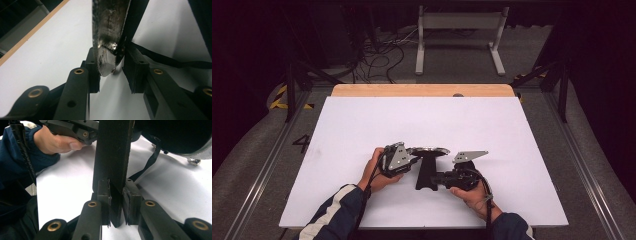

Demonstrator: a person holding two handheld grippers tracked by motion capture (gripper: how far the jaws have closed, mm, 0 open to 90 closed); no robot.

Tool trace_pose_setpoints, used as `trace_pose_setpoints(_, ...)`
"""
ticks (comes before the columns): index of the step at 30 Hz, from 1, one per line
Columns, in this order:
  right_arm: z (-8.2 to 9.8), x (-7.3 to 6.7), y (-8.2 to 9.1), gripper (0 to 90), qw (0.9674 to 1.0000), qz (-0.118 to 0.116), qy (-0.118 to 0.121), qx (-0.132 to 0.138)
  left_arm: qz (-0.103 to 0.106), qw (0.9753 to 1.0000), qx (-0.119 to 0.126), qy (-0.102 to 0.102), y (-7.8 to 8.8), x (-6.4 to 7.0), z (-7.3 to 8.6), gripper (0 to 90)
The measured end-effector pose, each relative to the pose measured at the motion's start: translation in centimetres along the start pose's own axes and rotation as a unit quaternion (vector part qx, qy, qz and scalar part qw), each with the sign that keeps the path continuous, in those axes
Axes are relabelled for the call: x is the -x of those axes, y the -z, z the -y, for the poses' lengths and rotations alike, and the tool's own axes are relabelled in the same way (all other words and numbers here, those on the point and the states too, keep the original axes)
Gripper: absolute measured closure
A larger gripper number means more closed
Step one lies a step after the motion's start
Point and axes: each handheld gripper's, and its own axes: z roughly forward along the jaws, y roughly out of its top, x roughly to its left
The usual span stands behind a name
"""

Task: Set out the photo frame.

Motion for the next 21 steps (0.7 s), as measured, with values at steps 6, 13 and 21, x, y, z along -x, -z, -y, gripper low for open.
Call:
trace_pose_setpoints(6,-0.2,0.2,0.2,77.4,0.9998,0.017,0.006,0.001,-0.007,1.0,-0.002,-0.001,0.0,0.0,0.0,70.2)
trace_pose_setpoints(13,-0.2,0.2,0.4,76.7,0.9996,0.026,0.014,0.001,-0.004,0.9999,-0.002,0.009,0.1,-0.1,0.2,71.1)
trace_pose_setpoints(21,-0.3,-0.3,1.2,76.7,0.998,0.051,0.033,0.02,0.004,0.9995,0.025,0.018,1.7,-0.6,-0.2,66.1)
